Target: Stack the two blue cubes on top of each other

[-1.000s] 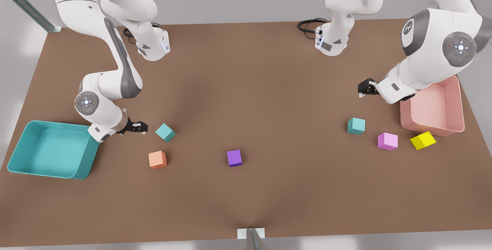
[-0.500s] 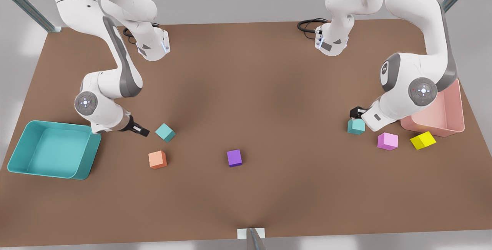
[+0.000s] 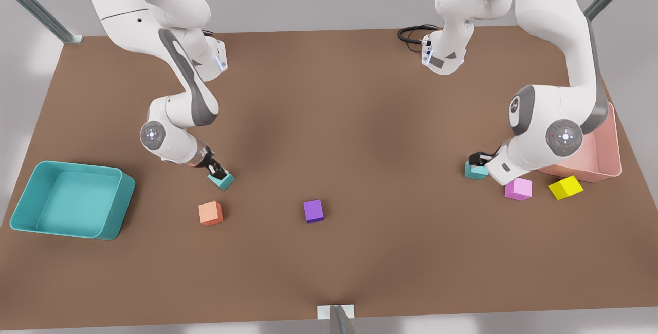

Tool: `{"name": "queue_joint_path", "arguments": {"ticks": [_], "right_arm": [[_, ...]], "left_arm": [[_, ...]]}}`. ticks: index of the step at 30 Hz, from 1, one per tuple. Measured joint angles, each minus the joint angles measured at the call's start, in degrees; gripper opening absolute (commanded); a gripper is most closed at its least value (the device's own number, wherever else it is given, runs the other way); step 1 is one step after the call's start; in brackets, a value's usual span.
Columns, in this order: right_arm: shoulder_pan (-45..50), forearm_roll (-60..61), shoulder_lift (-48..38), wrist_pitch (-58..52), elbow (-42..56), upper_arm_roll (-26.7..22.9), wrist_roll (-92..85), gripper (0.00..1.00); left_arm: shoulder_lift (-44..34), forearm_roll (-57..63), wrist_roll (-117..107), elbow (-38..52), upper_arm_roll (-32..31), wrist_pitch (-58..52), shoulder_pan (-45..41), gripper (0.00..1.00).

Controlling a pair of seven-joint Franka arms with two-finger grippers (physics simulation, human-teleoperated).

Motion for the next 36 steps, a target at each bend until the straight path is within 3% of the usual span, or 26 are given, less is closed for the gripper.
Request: {"name": "queue_joint_path", "arguments": {"ticks": [11, 18, 19, 21, 36], "right_arm": [[-0.06, -0.15, 1.25, 5.19, -2.94, -0.3, 4.98, 1.0], [-1.58, -0.46, 2.06, 5.68, -3.58, -0.47, 2.04, 1.0], [-1.52, -0.47, 2.21, 5.75, -3.56, -0.44, 1.34, 1.0], [-1.48, -0.49, 2.67, 5.88, -3.47, -0.42, -0.26, 1.0], [0.78, -0.6, 8.21, 9.18, -2.25, -0.95, -9.81, 1.0]], "left_arm": [[2.46, 0.39, -0.08, -0.71, -0.11, 2.44, 3.4, 1.0], [-1.44, 0.45, 1.06, -19.33, -0.72, 14.8, 8.85, 1.0], [-1.57, 0.46, 1.37, -20.82, -0.75, 17.03, 9.16, 0.96], [-1.59, 0.47, 1.94, -21.92, -0.78, 20.27, 9.11, 1.0], [0.06, 0.86, 4.43, -28.78, -2.73, 33.7, 10.92, 1.0]]}}
